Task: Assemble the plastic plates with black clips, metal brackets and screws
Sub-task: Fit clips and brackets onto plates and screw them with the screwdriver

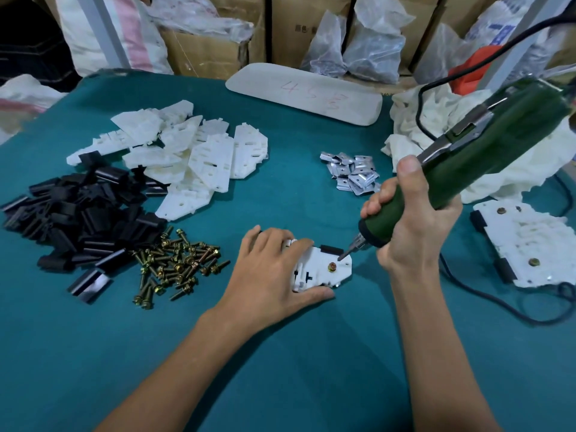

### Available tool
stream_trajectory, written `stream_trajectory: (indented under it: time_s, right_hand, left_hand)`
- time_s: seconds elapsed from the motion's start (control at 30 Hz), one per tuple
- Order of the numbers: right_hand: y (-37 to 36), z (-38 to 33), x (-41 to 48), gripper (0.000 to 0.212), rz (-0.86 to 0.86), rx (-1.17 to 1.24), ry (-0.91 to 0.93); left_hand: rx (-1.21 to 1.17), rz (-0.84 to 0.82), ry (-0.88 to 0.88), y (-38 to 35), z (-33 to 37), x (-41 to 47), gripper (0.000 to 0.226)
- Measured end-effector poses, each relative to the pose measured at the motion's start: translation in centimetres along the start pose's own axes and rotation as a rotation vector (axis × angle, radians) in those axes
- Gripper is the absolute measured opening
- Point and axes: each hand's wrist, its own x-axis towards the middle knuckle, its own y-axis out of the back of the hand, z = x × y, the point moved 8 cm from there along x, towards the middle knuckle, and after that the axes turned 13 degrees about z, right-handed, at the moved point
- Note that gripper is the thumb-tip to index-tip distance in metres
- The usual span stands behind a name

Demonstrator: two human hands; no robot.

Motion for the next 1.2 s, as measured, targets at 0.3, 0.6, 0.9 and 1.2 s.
stream_trajectory:
  time_s: [0.3,0.6,0.9,1.2]
  right_hand:
    - [-0.4,-0.4,-0.5,0.018,-0.038,-0.020,0.017]
    - [-1.2,0.0,-1.1,0.023,-0.097,-0.065,0.025]
    - [-2.7,-0.1,-2.3,0.015,-0.203,-0.192,0.151]
    - [-3.1,0.2,-3.0,0.021,-0.227,-0.294,0.196]
  left_hand:
    - [-0.003,-0.025,0.034,-0.3,0.0,0.3,0.084]
    - [-0.007,-0.026,0.056,-0.4,-0.2,0.3,0.083]
    - [0.001,-0.035,0.053,-0.2,-0.1,0.3,0.082]
    - [0.013,-0.044,0.055,-0.2,-0.1,0.2,0.081]
